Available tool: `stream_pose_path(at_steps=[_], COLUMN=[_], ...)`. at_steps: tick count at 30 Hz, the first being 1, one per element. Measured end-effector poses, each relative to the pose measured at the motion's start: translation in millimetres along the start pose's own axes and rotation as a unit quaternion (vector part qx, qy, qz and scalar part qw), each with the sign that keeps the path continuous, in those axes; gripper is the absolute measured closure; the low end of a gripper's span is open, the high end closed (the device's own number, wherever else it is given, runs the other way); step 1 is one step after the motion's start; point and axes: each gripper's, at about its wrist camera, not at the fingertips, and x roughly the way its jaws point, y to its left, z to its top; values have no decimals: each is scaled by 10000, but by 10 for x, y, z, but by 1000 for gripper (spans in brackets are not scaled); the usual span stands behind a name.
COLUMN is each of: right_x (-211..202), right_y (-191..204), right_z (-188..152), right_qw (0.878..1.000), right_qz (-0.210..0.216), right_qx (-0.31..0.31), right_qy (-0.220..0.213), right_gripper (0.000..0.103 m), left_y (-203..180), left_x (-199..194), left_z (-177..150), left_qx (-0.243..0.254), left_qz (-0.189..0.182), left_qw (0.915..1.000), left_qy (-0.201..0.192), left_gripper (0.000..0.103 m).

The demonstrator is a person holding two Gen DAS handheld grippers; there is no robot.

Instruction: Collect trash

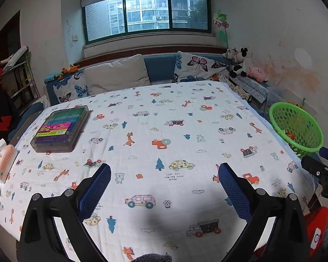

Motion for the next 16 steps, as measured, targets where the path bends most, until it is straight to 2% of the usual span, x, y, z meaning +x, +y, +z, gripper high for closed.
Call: stream_pose_path(at_steps=[16], right_x=[8], right_y=[11], right_z=[-10], right_qw=[10000], right_qz=[59], right_qx=[22], right_qy=[14], right_gripper=[5], left_y=[18], left_x=[10], left_z=[-3], left_qx=[-41], left_qz=[34], left_qw=[10000], left_qy=[-11], left_gripper=[8])
